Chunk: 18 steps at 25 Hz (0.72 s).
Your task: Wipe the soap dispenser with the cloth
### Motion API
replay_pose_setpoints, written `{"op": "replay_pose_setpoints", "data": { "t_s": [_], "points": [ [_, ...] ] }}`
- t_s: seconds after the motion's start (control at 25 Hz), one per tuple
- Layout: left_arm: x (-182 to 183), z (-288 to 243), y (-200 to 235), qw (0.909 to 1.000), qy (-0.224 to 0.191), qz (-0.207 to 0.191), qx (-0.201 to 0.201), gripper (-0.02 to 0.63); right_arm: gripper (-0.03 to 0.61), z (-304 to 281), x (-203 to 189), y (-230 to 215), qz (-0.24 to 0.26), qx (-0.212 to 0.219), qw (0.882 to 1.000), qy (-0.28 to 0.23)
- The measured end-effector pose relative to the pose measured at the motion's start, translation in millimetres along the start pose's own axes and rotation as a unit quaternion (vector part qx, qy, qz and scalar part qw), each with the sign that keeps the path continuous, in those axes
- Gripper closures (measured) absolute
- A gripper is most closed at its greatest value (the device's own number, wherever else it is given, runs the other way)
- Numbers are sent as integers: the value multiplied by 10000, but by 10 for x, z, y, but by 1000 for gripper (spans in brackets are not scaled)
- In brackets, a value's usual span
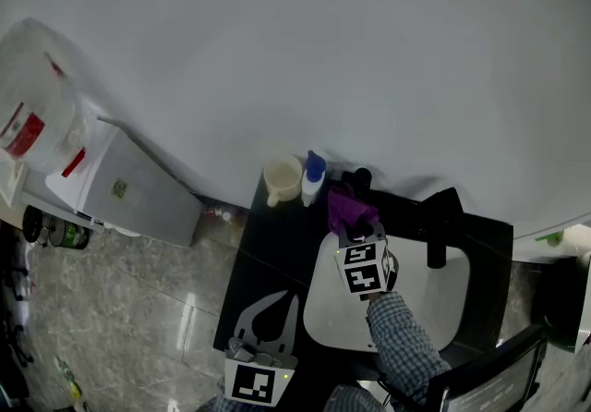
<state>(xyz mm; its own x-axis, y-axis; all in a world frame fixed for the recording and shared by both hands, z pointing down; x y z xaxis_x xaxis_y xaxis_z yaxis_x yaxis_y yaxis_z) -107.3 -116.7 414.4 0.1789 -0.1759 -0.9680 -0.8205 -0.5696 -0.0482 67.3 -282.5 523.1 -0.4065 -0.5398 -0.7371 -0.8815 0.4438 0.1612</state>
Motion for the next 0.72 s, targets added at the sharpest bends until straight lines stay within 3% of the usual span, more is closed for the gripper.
{"op": "replay_pose_setpoints", "data": {
  "t_s": [0.16, 0.32, 0.52, 0.72],
  "points": [
    [5, -48, -8, 9997, -103, 208, 33, 612, 500, 208, 120, -15, -37, 102, 9998, -177],
    [64, -105, 6, 9998, -156, -24, -78, 612, 500, 530, 362, -48, -170, 145, 9978, -617],
    [134, -127, -11, 9996, -249, -13, -107, 612, 500, 793, 705, -254, -354, -103, 9914, -1253],
    [127, -109, -48, 9997, -229, -1, -113, 612, 500, 634, 752, -468, -812, -204, 9891, -1213]
  ]
}}
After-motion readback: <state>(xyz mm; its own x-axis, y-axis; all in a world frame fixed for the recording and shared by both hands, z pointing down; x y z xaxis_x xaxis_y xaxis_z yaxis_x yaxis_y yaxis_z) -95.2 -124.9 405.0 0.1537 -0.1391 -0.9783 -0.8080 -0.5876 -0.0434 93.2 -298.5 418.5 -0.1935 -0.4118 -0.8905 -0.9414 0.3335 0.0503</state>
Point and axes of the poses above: the fingertips, and each gripper's own axes: z backward along the fingers, y to its left, x out of its top, the point moved 9 cm from there along z, backward along the fingers, and after that the axes turned 2 degrees about -x, right-handed, at the moved point
